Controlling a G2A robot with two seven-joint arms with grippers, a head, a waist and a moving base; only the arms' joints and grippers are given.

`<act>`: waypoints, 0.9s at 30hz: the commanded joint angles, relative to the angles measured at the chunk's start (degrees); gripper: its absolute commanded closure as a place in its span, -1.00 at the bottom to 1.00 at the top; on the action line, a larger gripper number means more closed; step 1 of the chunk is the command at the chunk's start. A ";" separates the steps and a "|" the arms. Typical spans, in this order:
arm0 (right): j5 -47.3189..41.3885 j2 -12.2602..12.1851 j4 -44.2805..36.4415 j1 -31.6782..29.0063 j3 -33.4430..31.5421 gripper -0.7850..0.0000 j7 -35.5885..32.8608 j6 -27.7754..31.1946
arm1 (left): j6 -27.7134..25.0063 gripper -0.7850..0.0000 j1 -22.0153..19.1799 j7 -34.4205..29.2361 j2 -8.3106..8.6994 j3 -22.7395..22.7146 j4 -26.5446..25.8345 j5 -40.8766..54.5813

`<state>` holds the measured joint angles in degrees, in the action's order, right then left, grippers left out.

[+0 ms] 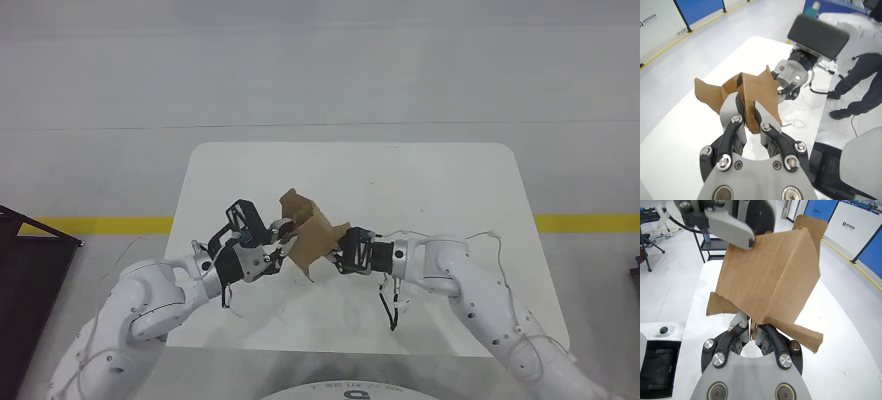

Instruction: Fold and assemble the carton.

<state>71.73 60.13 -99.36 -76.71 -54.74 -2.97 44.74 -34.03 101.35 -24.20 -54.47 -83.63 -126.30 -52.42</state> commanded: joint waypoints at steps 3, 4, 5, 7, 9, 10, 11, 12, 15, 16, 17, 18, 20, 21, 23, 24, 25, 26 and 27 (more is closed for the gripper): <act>1.97 -0.44 0.16 -0.89 -1.27 1.00 2.94 1.49 | -1.67 -1.00 1.58 4.89 0.21 -5.85 0.47 4.89; 2.52 -0.56 -0.10 -1.12 -1.56 1.00 4.03 2.24 | -2.18 -1.00 2.11 6.36 0.25 -7.61 0.91 6.42; 3.64 -0.73 -0.17 -1.29 -1.92 1.00 4.57 2.88 | -2.69 -1.00 2.72 7.73 0.27 -9.31 1.56 8.15; 5.02 -1.01 -0.65 -1.84 -2.51 1.00 6.32 4.14 | -3.12 -1.00 3.75 9.48 0.32 -12.54 2.98 11.24; 6.80 -1.31 -1.19 -2.25 -3.08 1.00 7.71 5.48 | -3.17 -1.00 4.52 10.10 0.34 -14.74 4.31 13.76; 7.59 -1.45 -1.52 -2.45 -3.31 1.00 8.55 6.24 | -2.86 -1.00 4.76 10.11 0.34 -15.38 5.03 14.57; 8.29 -1.59 -1.75 -2.65 -3.54 1.00 9.49 6.95 | -2.72 -1.00 4.84 10.10 0.32 -15.65 5.81 15.64; 9.03 -1.72 -2.01 -2.77 -3.72 1.00 10.49 7.83 | -2.64 -1.00 4.77 9.90 0.30 -15.64 6.72 16.70; 11.70 -2.10 -2.46 -2.91 -4.04 1.00 13.02 10.29 | -2.17 -1.00 3.68 8.44 0.29 -14.65 8.79 17.31; 12.57 -2.19 -2.63 -2.96 -4.03 1.00 13.52 10.69 | -1.84 -1.00 3.22 8.10 0.25 -14.01 9.29 17.11; 13.19 -2.25 -2.53 -3.14 -4.11 1.00 13.67 10.32 | -1.50 -1.00 2.69 7.84 0.21 -13.38 9.79 16.88; 13.19 -2.25 -2.53 -3.14 -4.11 1.00 13.67 10.32 | -0.99 -1.00 2.14 7.57 0.18 -12.83 10.22 16.38; 13.19 -2.25 -2.53 -3.14 -4.11 1.00 13.67 10.32 | -0.67 -1.00 1.17 7.50 0.08 -11.61 10.87 16.11; 13.19 -2.25 -2.53 -3.14 -4.11 1.00 13.67 10.32 | -0.61 -1.00 0.69 7.19 0.06 -11.14 11.19 15.84; 13.19 -2.25 -2.53 -3.14 -4.11 1.00 13.67 10.32 | -0.58 -1.00 -0.11 6.40 0.04 -10.33 11.66 15.17; 13.19 -2.25 -2.53 -3.14 -4.11 1.00 13.67 10.32 | -0.50 -1.00 -0.46 6.07 0.02 -10.01 11.83 14.93; 13.19 -2.25 -2.53 -3.14 -4.11 1.00 13.67 10.32 | -0.50 -1.00 -0.74 5.92 0.00 -9.64 12.06 15.01; 13.19 -2.25 -2.53 -3.14 -4.11 1.00 13.67 10.32 | -0.43 -1.00 -1.07 5.64 -0.02 -9.38 12.31 14.98; 13.19 -2.25 -2.53 -3.14 -4.11 1.00 13.67 10.32 | -0.37 -1.00 -1.42 5.29 -0.02 -9.13 12.51 14.78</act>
<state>84.92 57.88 -101.89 -79.85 -58.85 10.70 55.06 -34.45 100.22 -18.63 -54.49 -92.99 -113.98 -37.52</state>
